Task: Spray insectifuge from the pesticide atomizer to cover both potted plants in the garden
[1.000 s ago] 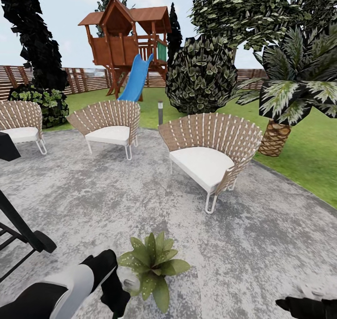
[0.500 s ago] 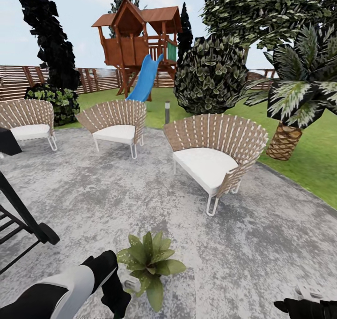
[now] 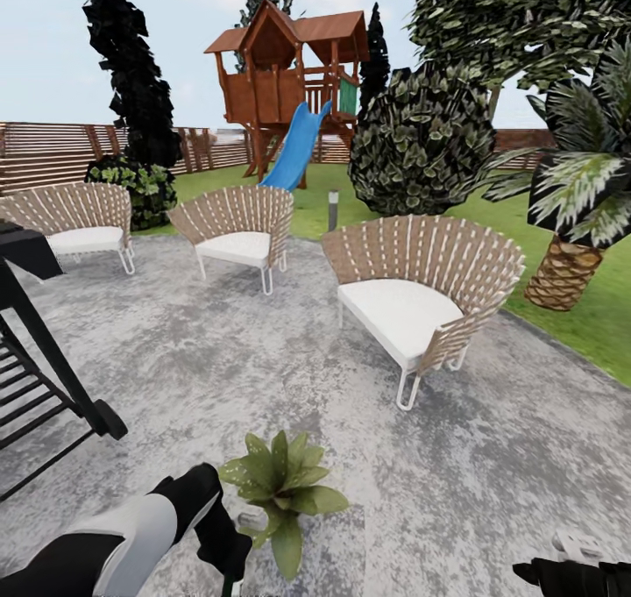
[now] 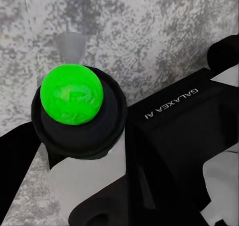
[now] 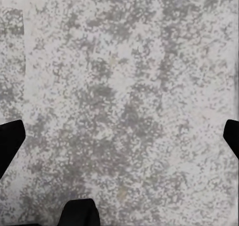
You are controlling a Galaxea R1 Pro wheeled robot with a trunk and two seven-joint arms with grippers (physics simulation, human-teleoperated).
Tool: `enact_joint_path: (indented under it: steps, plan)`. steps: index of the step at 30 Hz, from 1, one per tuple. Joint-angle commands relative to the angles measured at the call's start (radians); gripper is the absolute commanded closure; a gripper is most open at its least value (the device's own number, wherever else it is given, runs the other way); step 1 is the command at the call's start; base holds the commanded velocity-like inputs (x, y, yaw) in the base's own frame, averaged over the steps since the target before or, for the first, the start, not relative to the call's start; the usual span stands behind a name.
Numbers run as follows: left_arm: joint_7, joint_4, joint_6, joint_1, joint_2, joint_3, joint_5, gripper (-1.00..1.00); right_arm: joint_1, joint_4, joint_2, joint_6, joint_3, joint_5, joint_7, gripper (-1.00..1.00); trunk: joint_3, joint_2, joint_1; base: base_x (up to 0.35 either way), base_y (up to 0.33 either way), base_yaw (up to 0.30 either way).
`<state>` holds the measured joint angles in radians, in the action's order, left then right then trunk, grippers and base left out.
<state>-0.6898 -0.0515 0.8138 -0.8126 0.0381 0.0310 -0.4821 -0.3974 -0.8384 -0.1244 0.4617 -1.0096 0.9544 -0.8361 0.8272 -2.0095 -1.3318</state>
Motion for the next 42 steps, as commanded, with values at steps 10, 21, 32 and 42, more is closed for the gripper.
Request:
enact_joint_path:
  steps: [10, 21, 32, 42]
  plan:
    - [0.007, -0.002, 0.002, 0.000, 0.002, -0.005, -0.005, 1.00, -0.001, -0.001, 0.000, 0.002, -0.003, 0.005, -0.008, -1.00, 0.001, 0.000, 0.000, 0.000, -0.319, 0.071]
    - [0.113, -0.002, 0.002, 0.000, 0.003, -0.008, -0.006, 1.00, 0.000, -0.001, 0.000, 0.002, -0.003, 0.006, -0.007, -1.00, 0.004, 0.000, 0.000, 0.000, -0.273, 0.066]
    - [0.277, -0.002, 0.002, 0.000, 0.004, -0.012, 0.006, 1.00, -0.001, -0.001, 0.000, 0.002, -0.003, 0.006, -0.007, -1.00, 0.004, 0.000, 0.000, 0.000, -0.012, 0.004]
    - [0.309, -0.005, -0.001, 0.000, 0.000, -0.037, 0.126, 1.00, 0.000, -0.001, 0.000, 0.002, -0.003, 0.006, -0.006, -1.00, 0.004, 0.000, 0.000, 0.000, 0.000, 0.022]
